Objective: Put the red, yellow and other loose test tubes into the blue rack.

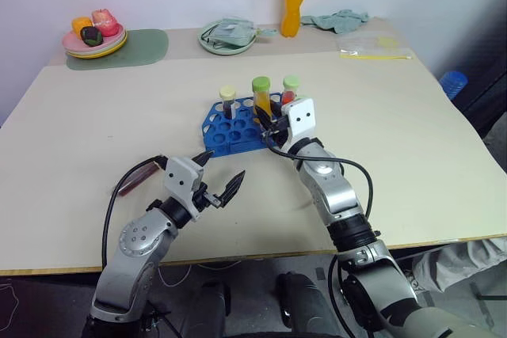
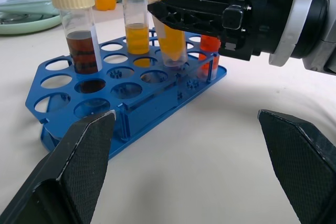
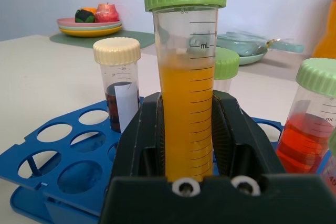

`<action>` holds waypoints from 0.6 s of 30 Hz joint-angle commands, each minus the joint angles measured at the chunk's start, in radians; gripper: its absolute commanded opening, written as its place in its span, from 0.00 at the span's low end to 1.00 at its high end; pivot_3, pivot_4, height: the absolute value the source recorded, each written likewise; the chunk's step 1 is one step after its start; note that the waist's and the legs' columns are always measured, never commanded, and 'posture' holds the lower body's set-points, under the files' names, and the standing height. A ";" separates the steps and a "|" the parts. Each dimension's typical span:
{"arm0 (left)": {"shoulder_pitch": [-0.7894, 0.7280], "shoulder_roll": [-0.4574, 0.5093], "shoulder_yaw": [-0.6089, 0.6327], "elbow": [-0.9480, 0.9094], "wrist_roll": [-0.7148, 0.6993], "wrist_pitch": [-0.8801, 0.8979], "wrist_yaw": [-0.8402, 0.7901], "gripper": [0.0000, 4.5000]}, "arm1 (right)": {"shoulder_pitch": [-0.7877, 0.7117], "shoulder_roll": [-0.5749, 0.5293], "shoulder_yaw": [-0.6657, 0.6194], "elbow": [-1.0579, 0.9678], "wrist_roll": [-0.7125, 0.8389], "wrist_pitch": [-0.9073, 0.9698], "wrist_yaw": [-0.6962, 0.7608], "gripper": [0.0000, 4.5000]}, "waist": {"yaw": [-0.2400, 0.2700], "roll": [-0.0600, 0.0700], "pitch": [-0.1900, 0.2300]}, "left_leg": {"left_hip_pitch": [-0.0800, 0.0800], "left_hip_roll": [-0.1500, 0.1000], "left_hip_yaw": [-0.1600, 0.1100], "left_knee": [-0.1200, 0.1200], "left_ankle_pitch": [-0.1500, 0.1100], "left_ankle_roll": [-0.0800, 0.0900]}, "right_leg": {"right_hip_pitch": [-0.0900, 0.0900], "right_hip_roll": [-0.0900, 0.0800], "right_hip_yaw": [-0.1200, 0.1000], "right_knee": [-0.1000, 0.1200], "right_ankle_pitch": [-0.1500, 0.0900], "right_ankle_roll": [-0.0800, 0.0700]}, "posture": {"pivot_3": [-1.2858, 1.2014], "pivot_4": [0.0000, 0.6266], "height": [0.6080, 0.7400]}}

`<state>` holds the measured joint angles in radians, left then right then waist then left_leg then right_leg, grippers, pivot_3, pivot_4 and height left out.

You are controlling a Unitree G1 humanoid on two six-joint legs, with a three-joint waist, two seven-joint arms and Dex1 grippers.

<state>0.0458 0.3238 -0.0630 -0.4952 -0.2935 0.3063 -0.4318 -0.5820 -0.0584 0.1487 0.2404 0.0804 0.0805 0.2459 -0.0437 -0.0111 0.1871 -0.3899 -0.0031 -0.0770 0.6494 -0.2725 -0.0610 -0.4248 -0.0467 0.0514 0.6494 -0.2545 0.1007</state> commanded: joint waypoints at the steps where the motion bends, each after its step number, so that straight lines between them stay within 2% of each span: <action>1: -0.004 0.004 0.001 -0.046 -0.004 0.000 -0.001 1.00 | 0.016 0.011 -0.001 -0.019 0.001 0.000 0.018 0.17 | 0.000 0.000 0.000 | 0.000 0.000 0.000 0.000 0.000 0.000 | 0.000 0.000 0.000 0.000 0.000 0.000 | 0.52 0.24 1.00; 11: 0.003 -0.002 -0.001 -0.051 -0.002 0.007 0.004 1.00 | 0.005 0.027 -0.014 0.041 -0.009 -0.044 0.018 0.17 | 0.000 0.000 0.000 | 0.000 0.000 0.000 0.000 0.000 0.000 | 0.000 0.000 0.000 0.000 0.000 0.000 | 0.52 0.24 1.00; 13: 0.004 -0.003 0.001 -0.052 0.001 0.008 0.009 1.00 | 0.004 0.028 -0.014 0.052 -0.011 -0.061 0.027 0.40 | 0.000 0.000 0.000 | 0.000 0.000 0.000 0.000 0.000 0.000 | 0.000 0.000 0.000 0.000 0.000 0.000 | 0.52 0.24 1.00; 15: -0.002 -0.008 0.016 -0.047 0.010 0.019 0.035 1.00 | 0.005 0.036 -0.021 0.053 -0.002 -0.080 0.032 0.59 | 0.000 0.000 0.000 | 0.000 0.000 0.000 0.000 0.000 0.000 | 0.000 0.000 0.000 0.000 0.000 0.000 | 0.52 0.24 1.00; 18: -0.016 -0.013 0.072 -0.046 -0.052 0.095 0.064 1.00 | 0.001 0.046 -0.027 0.028 0.005 -0.100 0.035 0.92 | -0.001 0.000 0.000 | 0.000 0.000 0.000 0.000 0.000 0.000 | 0.000 0.000 0.000 0.000 0.000 0.000 | 0.52 0.24 1.00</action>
<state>0.0387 0.3115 -0.0305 -0.4967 -0.3131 0.3771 -0.3834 -0.5617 -0.0259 0.1300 0.3146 0.0729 0.0139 0.2771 -0.0449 -0.0109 0.1872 -0.3896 -0.0028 -0.0772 0.6493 -0.2725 -0.0610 -0.4248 -0.0463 0.0514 0.6497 -0.2545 0.1007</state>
